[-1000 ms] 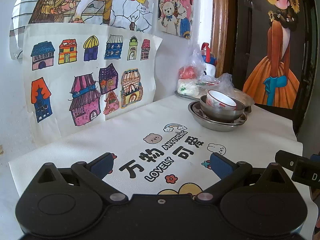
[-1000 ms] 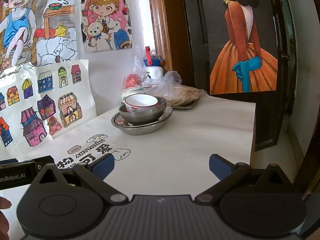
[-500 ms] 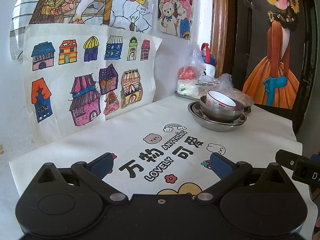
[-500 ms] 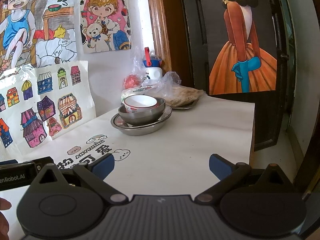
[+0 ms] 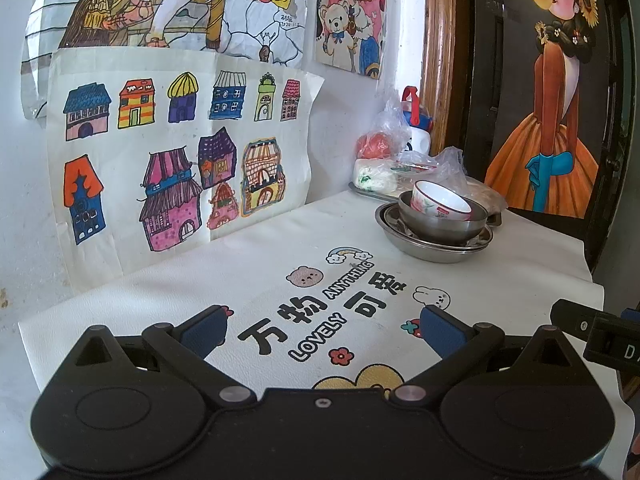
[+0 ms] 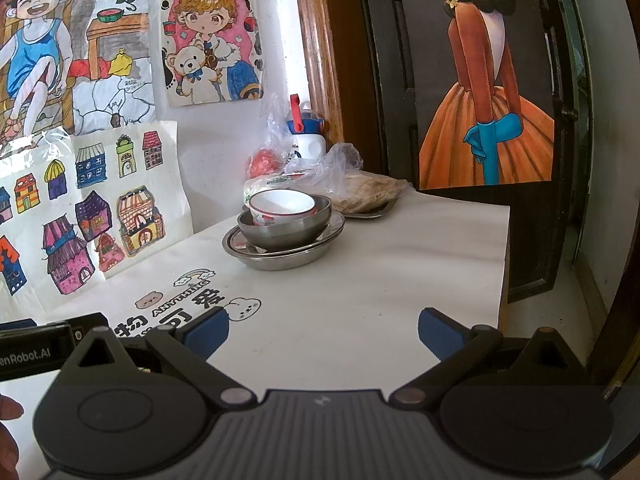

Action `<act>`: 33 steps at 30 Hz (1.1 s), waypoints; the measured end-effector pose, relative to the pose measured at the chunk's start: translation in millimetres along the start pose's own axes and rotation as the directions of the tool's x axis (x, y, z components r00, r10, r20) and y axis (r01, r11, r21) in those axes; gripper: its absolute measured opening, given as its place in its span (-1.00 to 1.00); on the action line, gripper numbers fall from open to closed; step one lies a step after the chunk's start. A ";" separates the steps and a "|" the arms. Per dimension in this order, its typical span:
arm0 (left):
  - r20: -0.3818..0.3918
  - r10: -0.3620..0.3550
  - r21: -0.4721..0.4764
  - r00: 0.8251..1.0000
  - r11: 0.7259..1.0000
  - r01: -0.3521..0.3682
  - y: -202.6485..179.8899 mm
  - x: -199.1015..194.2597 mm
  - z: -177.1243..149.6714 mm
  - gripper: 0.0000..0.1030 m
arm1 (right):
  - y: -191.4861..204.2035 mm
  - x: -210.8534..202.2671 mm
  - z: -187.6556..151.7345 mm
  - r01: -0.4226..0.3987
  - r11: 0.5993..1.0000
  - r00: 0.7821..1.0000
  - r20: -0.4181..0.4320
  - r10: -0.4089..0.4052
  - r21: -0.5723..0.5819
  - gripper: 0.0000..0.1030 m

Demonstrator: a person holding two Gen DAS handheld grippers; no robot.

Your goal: Organize plates and bowls

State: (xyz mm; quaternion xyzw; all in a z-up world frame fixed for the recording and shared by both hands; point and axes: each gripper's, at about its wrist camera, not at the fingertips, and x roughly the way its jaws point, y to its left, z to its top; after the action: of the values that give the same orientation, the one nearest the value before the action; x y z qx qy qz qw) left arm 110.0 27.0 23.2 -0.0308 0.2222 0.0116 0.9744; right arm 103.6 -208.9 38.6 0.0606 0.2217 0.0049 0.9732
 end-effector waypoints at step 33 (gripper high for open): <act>0.000 0.000 0.000 1.000 1.000 0.000 0.1 -0.8 -0.7 0.98 | 0.8 -2.2 -0.8 0.001 1.000 1.000 -0.003 -0.001 -0.002 1.00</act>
State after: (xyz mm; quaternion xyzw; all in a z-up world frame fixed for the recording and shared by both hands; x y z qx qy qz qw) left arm 109.0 27.0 23.0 -0.0308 0.2221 0.0116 0.9745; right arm 101.3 -208.1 39.0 0.0596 0.2233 0.0046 0.9729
